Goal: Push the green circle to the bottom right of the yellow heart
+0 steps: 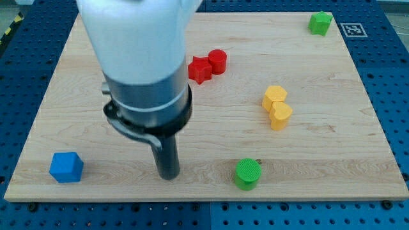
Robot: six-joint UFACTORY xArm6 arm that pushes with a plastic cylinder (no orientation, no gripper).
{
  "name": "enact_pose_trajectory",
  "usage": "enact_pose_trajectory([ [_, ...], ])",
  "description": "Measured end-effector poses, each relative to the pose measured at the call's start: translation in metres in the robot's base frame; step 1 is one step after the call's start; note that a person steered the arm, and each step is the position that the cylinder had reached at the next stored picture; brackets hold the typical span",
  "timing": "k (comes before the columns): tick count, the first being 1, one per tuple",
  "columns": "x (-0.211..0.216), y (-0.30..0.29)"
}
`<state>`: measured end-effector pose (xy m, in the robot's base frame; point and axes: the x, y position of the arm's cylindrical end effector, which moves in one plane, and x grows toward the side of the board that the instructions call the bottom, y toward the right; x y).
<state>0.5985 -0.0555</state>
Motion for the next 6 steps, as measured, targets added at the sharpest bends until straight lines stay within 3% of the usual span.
enact_pose_trajectory([
  [1, 0.020, 0.018],
  [2, 0.020, 0.027],
  [3, 0.020, 0.077],
  [6, 0.020, 0.121],
])
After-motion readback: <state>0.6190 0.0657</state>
